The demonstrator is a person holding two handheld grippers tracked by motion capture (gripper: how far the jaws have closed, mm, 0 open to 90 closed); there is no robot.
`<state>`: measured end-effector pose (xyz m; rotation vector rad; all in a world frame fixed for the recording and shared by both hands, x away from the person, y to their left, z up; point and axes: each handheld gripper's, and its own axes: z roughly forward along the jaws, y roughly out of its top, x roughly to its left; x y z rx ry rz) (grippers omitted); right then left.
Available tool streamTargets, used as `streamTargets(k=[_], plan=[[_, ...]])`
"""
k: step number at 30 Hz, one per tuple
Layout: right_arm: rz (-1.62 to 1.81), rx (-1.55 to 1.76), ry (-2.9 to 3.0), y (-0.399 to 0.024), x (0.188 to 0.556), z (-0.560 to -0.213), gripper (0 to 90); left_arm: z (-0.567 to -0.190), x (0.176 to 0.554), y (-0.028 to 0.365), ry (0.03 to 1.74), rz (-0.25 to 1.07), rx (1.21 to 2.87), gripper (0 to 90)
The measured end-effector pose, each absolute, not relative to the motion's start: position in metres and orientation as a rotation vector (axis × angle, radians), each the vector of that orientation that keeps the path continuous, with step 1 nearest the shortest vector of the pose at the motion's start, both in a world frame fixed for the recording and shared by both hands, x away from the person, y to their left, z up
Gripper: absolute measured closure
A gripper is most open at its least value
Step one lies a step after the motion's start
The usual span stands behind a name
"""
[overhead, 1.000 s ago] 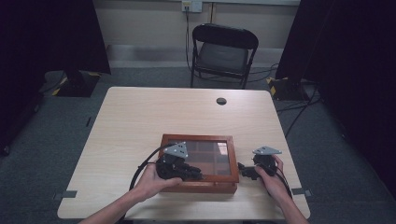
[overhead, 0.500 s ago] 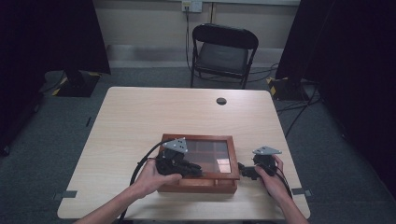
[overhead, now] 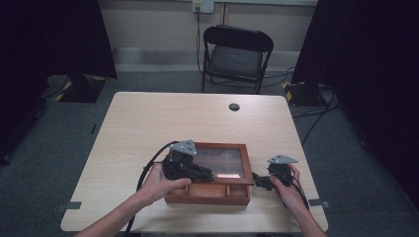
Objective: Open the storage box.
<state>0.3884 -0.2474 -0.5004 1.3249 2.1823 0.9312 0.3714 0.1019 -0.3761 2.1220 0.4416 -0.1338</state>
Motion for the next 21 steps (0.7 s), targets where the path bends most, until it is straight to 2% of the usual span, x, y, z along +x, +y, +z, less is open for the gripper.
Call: streamTargets(k=[21], plan=[[0.933, 1.325, 2.183, -0.247, 0.389, -0.5, 9.4, -0.35, 0.384, 0.102, 0.454, -0.1, 2.108, 80.8]])
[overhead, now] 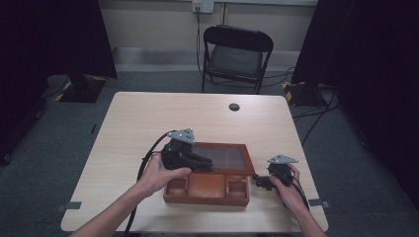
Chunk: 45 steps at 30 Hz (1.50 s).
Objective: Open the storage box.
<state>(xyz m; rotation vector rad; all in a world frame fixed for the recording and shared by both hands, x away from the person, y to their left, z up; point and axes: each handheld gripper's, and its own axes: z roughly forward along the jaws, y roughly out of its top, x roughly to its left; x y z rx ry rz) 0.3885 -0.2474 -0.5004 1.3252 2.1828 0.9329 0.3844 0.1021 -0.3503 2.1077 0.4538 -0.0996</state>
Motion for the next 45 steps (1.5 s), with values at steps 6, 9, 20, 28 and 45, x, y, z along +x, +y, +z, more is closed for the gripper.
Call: streamTargets(k=[6, 9, 20, 28, 45], plan=[[0.932, 1.32, 2.182, -0.248, 0.389, -0.5, 9.4, -0.344, 0.389, 0.102, 0.456, -0.081, 2.099, 80.8], [0.931, 1.322, 2.184, -0.248, 0.389, -0.5, 9.4, -0.342, 0.39, 0.103, 0.46, -0.091, 2.093, 80.9], [0.932, 1.322, 2.184, -0.248, 0.389, -0.5, 9.4, -0.337, 0.394, 0.102, 0.461, -0.079, 2.096, 80.9], [0.931, 1.326, 2.184, -0.247, 0.389, -0.5, 9.4, -0.335, 0.396, 0.103, 0.462, -0.072, 2.089, 81.0], [0.932, 1.324, 2.184, -0.247, 0.389, -0.5, 9.4, -0.331, 0.399, 0.102, 0.462, -0.07, 2.087, 81.0]])
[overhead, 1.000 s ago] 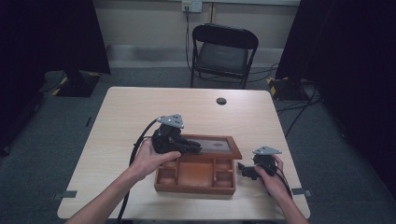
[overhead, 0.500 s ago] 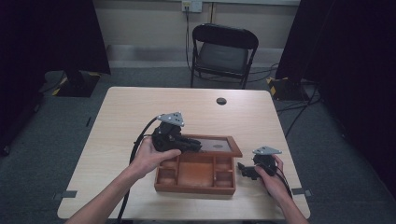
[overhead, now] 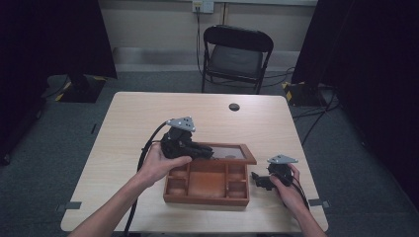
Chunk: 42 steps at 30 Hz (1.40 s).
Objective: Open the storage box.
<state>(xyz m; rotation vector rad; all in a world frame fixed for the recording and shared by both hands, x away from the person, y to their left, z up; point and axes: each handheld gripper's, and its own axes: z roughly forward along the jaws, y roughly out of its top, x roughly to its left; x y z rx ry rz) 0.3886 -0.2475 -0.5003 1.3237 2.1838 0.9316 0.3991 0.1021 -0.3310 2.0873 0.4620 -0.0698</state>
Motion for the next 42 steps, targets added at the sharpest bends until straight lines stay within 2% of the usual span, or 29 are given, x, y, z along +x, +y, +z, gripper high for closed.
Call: streamTargets(k=[42], plan=[[0.932, 1.323, 2.184, -0.247, 0.389, -0.5, 9.4, -0.322, 0.411, 0.101, 0.477, -0.038, 2.071, 81.5]])
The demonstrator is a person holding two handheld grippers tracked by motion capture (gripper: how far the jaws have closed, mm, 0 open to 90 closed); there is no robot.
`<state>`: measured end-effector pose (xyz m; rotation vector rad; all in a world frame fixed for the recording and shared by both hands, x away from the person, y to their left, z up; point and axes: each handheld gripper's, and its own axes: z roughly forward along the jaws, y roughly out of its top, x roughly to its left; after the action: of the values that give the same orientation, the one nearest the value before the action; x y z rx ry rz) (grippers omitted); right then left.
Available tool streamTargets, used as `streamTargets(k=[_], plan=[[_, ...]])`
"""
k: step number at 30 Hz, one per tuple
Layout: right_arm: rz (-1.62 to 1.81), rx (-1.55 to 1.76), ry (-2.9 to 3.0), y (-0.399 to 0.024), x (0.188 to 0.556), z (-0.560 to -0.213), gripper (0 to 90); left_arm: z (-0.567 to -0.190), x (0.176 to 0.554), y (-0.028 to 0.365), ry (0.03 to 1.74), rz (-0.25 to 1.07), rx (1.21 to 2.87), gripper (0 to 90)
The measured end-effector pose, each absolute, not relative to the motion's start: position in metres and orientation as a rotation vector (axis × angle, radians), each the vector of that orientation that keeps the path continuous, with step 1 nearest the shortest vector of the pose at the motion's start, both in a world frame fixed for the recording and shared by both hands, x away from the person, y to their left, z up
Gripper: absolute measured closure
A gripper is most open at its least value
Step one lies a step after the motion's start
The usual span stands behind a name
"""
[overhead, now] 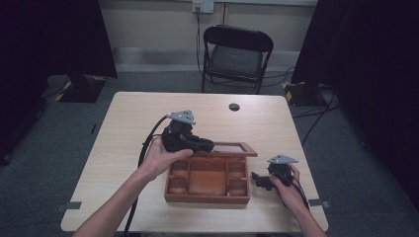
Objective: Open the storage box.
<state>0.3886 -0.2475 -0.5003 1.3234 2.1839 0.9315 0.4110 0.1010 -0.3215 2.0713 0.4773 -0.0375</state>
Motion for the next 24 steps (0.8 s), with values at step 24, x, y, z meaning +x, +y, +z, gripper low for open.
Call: streamTargets(k=[24], plan=[[0.93, 1.327, 2.183, -0.2474, 0.3884, -0.5003, 9.4, -0.3168, 0.4189, 0.1039, 0.506, -0.025, 2.026, 82.1]])
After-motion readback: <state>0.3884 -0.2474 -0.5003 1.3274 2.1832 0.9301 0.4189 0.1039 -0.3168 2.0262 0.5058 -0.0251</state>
